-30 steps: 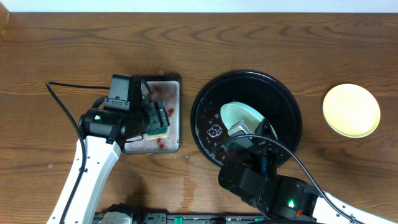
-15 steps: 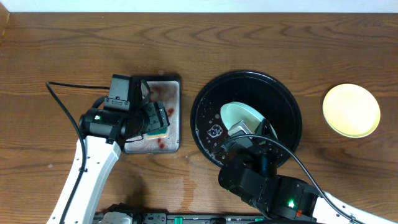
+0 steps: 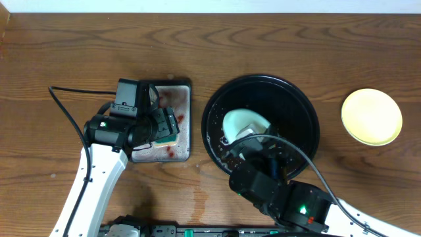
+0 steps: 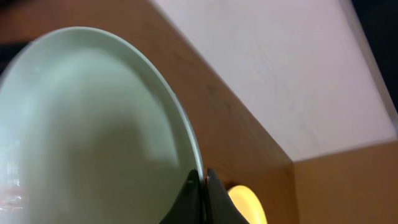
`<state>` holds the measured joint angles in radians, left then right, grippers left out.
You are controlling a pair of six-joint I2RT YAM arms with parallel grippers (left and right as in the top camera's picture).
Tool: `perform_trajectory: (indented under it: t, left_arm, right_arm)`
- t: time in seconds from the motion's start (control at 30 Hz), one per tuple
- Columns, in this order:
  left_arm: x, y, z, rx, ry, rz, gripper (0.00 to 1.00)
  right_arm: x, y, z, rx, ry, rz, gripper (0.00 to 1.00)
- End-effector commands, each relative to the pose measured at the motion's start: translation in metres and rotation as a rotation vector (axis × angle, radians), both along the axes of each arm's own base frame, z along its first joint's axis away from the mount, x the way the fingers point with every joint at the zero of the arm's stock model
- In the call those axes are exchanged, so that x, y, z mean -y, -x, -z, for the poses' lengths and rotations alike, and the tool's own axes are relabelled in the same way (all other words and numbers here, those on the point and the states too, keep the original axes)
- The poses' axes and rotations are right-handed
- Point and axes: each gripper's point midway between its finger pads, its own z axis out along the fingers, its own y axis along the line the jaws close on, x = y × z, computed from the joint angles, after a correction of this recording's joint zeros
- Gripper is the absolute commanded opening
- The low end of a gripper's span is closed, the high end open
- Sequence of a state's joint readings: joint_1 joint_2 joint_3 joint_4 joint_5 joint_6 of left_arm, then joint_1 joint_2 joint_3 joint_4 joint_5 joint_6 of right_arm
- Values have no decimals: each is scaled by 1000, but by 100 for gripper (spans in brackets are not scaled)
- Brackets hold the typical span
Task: Clean dirty plates on tray and stack at the side
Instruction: 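Lift the mint plate upright off the black tray with the right gripper, then place the mint plate onto the plate stack right of the tray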
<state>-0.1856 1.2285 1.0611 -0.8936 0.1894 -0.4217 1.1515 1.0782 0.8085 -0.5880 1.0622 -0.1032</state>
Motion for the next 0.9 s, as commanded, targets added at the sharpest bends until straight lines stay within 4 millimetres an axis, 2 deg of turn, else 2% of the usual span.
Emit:
perform_trajectory:
  t: [0.0,0.07,0.13,0.17,0.2,0.27,0.37,0.47,0.53,0.63,0.77,0.87]
  left_arm:
    - [1,-3,-7,16,10,2,83]
    - [1,-3,-7,16,10,2,83]
    - [1,-3,-7,16,10,2,83]
    - [1,-3,-7,16,10,2,83]
    - [1,-3,-7,16,10,2,83]
    - [1,-3,-7,16,10,2,83]
    - [1,-3,-7,16,10,2,83]
    - [1,-3,-7,16,10,2,83]
    - [1,-3,-7,16,10,2,83]
    - [1,-3,-7,16,10,2,83]
    - [1,-3,-7,16,10,2,83]
    - [1,-3,-7,16,10,2,83]
  right_arm:
    - [18,-9,-9,70,7,118,1]
    - [19,-12,-6,62,-27,135,1]
    - [30,-17,-8,81,13,181,1]
    - [32,-19,-7,84,-20,203,1]
    - [26,-21,-3,62,-61,188,1]
    - [18,-20,5,5,-25,122,1]
    - [36,-23,-10,94,2,216,1]
    - [18,-22,-2,43,-75,151,1]
    - [19,-22,0,37,-89,160,1]
    - [30,-27,2,51,-204,247,1]
    - [54,-36,8,64,-350,391,1]
    - [63,-46,20,-9,-414,422,1]
